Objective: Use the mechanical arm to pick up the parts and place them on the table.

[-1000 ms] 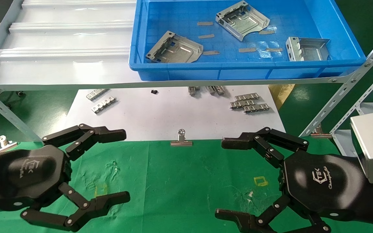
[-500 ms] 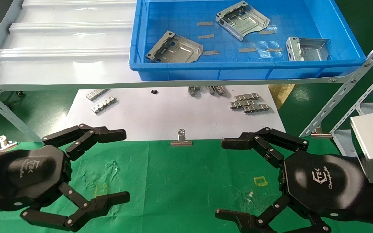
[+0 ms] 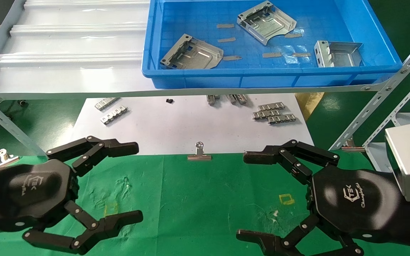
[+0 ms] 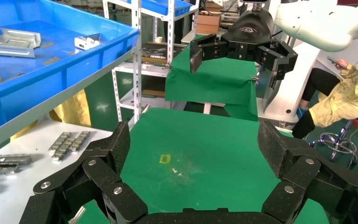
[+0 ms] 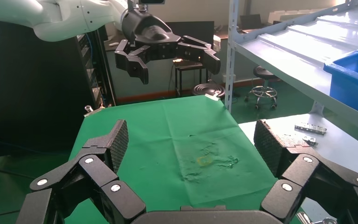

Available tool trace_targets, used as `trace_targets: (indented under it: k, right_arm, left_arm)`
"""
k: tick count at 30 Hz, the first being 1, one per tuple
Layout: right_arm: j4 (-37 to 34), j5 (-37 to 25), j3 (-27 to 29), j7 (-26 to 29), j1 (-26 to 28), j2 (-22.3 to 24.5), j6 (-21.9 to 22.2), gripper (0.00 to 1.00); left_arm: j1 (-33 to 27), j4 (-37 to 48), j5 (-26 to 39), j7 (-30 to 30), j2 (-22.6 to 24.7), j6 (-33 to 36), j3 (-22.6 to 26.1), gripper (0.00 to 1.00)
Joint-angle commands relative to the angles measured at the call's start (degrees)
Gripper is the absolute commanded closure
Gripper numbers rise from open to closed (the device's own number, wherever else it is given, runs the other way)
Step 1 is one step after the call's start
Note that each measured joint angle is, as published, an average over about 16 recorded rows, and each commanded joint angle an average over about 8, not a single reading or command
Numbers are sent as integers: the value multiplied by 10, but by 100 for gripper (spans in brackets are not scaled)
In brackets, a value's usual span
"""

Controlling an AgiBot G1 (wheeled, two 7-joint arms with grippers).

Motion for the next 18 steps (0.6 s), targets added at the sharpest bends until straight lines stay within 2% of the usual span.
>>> trace_targets:
  k: [1, 18]
  right_arm:
    - [0, 0, 0, 0, 0, 0, 0, 0]
    - [0, 0, 0, 0, 0, 0, 0, 0]
  left_arm:
    - [0, 0, 0, 0, 0, 0, 0, 0]
    - [0, 0, 0, 0, 0, 0, 0, 0]
